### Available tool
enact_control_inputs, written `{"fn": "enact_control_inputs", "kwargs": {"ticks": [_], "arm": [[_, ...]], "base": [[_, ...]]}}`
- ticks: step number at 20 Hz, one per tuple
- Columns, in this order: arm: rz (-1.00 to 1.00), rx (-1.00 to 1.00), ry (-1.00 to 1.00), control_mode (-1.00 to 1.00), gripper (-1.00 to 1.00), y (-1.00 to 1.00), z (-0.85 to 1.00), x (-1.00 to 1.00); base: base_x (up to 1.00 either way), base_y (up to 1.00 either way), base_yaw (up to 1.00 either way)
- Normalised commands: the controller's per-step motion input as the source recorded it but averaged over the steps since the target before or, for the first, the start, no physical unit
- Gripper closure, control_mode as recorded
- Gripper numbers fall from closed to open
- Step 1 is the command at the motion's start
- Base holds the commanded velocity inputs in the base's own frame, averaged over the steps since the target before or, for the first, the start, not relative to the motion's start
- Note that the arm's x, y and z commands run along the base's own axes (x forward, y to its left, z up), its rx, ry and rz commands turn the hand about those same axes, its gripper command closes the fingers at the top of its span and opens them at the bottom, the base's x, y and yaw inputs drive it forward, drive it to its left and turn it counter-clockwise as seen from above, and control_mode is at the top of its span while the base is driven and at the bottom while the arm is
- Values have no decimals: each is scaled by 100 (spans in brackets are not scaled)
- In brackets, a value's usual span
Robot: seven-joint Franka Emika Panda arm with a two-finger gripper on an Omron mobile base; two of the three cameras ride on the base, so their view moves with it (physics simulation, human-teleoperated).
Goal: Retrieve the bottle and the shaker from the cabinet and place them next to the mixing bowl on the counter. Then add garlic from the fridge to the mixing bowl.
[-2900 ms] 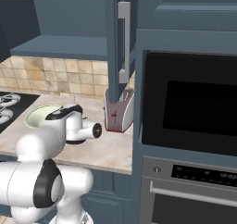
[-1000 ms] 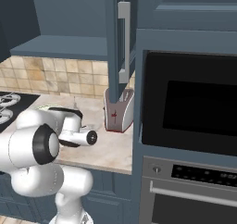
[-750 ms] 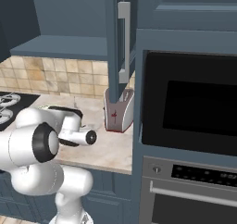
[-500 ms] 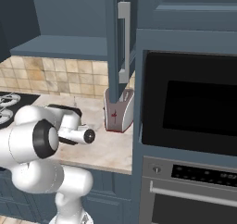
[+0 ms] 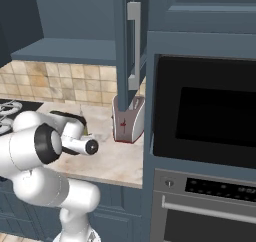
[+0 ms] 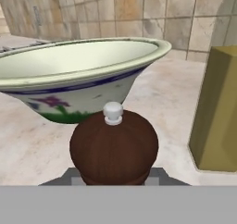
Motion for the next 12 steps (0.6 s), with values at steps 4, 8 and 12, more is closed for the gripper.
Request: {"fn": "enact_control_inputs", "kwargs": {"ticks": [4, 8, 12], "arm": [[-5, 0, 0, -100, 100, 7, -8, 1], [-2, 0, 0, -100, 100, 3, -1, 0], [0, 0, 0, -100, -100, 0, 0, 0]], "base": [[0, 0, 0], [0, 0, 0], [0, 0, 0]]}}
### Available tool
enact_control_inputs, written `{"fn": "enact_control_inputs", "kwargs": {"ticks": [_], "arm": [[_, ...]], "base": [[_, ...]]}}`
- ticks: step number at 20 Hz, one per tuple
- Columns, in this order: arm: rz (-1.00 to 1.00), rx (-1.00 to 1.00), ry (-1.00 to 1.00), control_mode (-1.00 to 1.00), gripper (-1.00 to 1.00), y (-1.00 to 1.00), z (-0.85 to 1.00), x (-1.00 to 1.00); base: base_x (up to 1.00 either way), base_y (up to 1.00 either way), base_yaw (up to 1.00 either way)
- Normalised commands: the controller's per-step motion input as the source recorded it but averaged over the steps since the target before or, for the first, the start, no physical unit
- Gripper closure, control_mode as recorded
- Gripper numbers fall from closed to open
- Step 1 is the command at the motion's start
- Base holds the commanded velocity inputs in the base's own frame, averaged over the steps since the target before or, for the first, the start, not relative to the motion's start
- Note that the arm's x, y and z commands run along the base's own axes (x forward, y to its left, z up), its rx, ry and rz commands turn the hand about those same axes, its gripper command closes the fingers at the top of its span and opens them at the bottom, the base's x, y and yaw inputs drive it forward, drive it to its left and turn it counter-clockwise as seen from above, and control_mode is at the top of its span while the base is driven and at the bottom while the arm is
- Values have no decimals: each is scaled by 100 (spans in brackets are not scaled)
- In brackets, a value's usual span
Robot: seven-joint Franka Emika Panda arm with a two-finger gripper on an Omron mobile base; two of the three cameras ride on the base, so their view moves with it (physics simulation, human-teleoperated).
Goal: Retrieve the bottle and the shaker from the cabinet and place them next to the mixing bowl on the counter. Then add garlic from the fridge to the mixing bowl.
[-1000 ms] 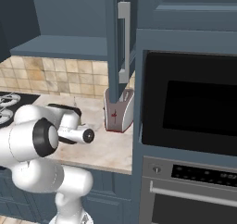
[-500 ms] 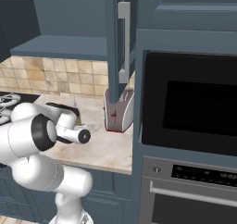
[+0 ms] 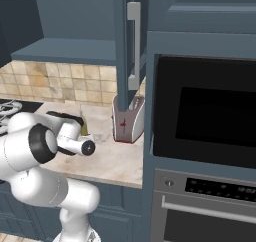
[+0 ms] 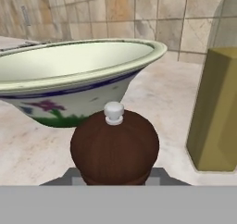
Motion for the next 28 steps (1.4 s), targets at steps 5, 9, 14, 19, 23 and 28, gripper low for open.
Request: {"fn": "enact_control_inputs", "kwargs": {"ticks": [5, 9, 14, 19, 23, 28], "arm": [[0, 0, 0, -100, -100, 0, 0, 0], [0, 0, 0, -100, -100, 0, 0, 0], [0, 0, 0, -100, -100, 0, 0, 0], [0, 0, 0, -100, -100, -5, -1, -13], [0, 0, 0, -100, -100, -4, 7, -29], [0, 2, 0, -100, -100, 0, 40, -18]], "base": [[0, 0, 0], [0, 0, 0], [0, 0, 0], [0, 0, 0], [0, 0, 0], [0, 0, 0]]}}
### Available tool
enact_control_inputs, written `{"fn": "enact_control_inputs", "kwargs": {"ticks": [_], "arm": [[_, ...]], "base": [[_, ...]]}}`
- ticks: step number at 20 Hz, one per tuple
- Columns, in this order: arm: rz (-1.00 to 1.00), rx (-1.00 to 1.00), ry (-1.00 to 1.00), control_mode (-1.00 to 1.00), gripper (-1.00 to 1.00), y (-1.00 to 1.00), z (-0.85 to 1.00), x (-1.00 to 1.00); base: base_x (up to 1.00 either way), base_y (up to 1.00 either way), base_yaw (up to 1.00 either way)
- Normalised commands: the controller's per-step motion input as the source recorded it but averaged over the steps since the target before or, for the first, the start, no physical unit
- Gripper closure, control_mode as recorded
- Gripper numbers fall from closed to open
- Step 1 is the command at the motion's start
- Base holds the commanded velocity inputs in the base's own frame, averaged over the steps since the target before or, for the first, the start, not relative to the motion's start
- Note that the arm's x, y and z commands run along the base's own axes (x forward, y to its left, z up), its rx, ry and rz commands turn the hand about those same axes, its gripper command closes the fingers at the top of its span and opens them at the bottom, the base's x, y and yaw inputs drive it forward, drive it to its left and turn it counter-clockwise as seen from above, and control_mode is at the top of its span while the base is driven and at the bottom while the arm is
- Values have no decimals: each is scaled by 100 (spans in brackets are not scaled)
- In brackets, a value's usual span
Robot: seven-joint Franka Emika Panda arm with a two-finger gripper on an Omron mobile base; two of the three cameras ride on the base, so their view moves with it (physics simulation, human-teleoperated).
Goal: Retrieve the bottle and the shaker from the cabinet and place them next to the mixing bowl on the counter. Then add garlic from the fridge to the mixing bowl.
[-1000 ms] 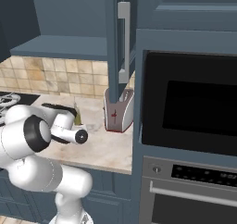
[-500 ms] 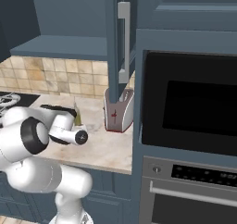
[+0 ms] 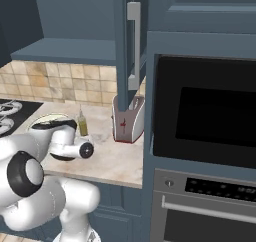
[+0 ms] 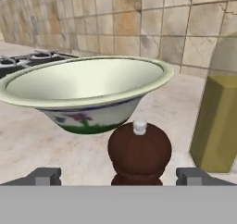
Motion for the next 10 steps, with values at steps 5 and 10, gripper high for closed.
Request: {"fn": "enact_control_inputs", "kwargs": {"ticks": [5, 10], "arm": [[0, 1, 0, -100, -100, 0, 71, -3], [0, 0, 7, -100, -100, -2, 74, 0]], "base": [[0, 0, 0], [0, 0, 0]]}}
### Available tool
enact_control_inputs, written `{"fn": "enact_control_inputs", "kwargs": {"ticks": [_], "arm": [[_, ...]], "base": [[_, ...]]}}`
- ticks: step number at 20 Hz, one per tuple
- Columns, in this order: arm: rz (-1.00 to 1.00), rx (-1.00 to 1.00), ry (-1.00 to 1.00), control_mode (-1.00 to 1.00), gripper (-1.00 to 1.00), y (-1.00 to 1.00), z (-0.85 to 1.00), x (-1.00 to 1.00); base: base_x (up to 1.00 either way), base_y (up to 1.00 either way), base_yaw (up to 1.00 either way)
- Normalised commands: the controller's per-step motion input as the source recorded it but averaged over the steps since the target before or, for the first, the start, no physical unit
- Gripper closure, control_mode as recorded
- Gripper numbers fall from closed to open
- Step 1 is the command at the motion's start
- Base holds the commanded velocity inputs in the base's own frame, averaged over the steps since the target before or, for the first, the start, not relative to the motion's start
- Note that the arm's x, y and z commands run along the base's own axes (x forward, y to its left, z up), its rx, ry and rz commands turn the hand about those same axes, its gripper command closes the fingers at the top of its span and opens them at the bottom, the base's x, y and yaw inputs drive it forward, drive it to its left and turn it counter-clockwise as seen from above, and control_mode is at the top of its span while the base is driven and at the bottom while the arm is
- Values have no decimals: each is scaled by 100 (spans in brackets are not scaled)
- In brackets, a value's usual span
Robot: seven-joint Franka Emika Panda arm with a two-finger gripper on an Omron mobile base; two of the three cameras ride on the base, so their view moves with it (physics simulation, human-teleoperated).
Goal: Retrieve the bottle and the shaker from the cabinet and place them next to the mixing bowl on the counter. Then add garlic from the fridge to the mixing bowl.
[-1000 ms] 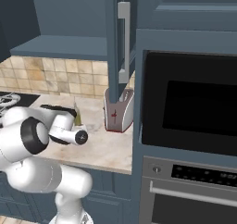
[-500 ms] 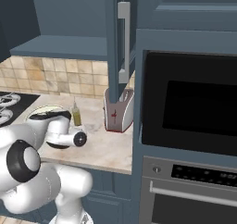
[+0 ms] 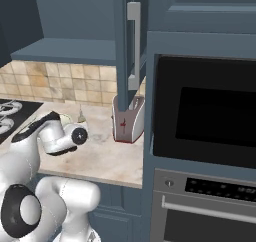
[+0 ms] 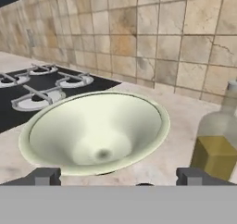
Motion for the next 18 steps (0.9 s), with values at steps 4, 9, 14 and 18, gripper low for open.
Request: {"fn": "enact_control_inputs", "kwargs": {"ticks": [4, 9, 14, 18], "arm": [[0, 0, 13, -100, -100, -3, 46, 0], [0, -5, 13, -100, -100, 0, 25, 0], [-1, -3, 9, -100, -100, -1, 38, 0], [-3, -3, 4, -100, -100, -14, 23, 0]], "base": [[0, 0, 0], [0, 0, 0], [0, 0, 0], [0, 0, 0]]}}
